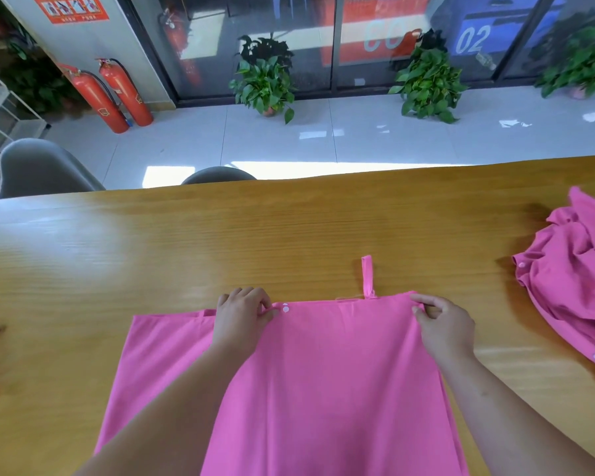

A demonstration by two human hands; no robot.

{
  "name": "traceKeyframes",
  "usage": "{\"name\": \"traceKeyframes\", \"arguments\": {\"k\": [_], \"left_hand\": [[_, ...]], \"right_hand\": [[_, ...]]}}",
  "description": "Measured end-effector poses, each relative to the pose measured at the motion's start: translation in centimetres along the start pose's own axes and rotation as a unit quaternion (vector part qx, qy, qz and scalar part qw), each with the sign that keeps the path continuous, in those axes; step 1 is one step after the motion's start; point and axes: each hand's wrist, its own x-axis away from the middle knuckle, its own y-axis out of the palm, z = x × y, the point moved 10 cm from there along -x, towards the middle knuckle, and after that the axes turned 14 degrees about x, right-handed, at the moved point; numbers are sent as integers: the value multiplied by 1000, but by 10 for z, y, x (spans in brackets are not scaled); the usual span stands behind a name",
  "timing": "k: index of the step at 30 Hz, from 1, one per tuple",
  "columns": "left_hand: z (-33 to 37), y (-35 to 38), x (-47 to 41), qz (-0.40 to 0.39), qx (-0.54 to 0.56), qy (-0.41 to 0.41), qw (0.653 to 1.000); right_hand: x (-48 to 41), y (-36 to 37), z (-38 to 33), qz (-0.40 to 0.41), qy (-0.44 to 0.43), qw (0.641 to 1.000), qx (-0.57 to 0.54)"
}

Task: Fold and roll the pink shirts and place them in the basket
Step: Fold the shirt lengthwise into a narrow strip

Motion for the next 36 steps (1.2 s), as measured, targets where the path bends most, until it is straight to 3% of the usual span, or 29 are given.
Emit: {"name": "traceKeyframes", "arguments": {"k": [9, 12, 17, 25, 33, 36], "left_hand": [[-4, 12, -11, -29, -25, 11, 999], [4, 22, -14, -83, -37, 45, 995], [0, 27, -25, -142, 0, -15, 990], [8, 3, -26, -170, 89, -31, 981], [26, -27, -15, -186, 73, 13, 980], [27, -31, -12, -186, 64, 23, 980]], "right_hand": [[-9, 3, -2, 41, -17, 995, 85], [-16, 6, -2, 7, -12, 992, 123], [-26, 5, -9, -63, -16, 987, 149], [-13, -16, -4, -102, -15, 994, 23], [11, -51, -20, -103, -30, 993, -49], [41, -57, -52, -190, -50, 978, -71]]}}
